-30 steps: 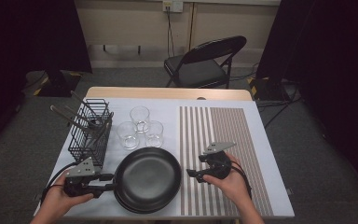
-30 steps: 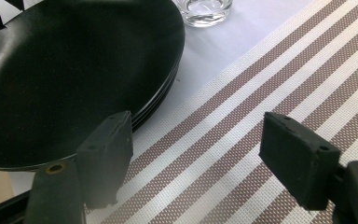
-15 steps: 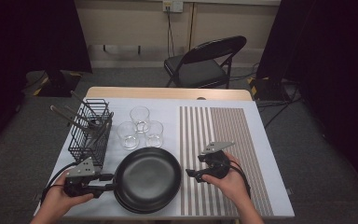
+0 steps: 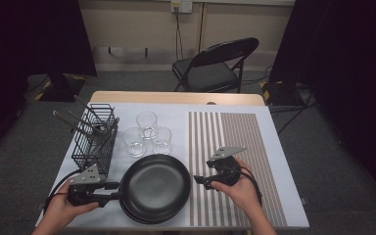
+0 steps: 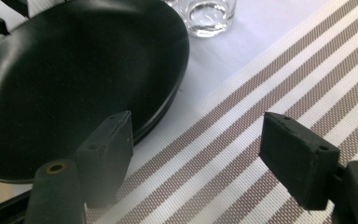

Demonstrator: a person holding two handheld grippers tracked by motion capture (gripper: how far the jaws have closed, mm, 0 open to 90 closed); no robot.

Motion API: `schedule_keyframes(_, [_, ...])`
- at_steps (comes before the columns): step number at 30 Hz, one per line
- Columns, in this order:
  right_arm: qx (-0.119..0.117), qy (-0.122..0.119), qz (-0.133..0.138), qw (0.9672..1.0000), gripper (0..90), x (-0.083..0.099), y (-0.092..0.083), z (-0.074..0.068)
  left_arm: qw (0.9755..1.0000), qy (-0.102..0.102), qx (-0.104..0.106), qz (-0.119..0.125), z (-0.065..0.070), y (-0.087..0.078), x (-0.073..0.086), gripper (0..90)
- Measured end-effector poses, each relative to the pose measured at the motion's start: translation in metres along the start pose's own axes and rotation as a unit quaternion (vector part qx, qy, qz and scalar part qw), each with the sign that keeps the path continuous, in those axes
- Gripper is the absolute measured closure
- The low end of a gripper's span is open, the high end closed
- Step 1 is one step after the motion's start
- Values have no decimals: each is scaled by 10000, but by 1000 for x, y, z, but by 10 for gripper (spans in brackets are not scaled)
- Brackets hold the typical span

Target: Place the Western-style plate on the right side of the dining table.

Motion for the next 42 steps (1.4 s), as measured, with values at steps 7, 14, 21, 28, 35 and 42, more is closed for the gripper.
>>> schedule_keyframes(7, [-58,-56,-24,10000,251,-4,5,-3,10000,-22,17,-11,0,0,-1,598])
schedule_keyframes(14, [-85,-77,-85,9999,251,-5,10,-5,10000,-48,13,77,-1,0,-2,603])
schedule_keyframes(21, [-71,-141,-115,9998,251,-7,12,-9,9997,41,-198,-129,0,6,-14,589])
schedule_keyframes(28, [-60,-157,-158,9997,251,-4,14,-8,9998,34,-159,-123,0,6,-12,586])
schedule_keyframes(35, [-71,-159,-156,9997,251,-5,13,-9,9999,-28,-82,-100,1,5,-10,588])
schedule_keyframes(42, [-87,-183,-161,9997,252,-6,16,-11,9999,-83,-61,-93,0,4,-8,587])
Point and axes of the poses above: each handheld gripper's, and its own axes: y roughly forward along the jaws, x roughly out of its underside, z roughly to its right, the point moved 3 cm from there along y, roughly forward along the jaws, and after that the axes turned 15 degrees about -z, right-handed, at the moved point
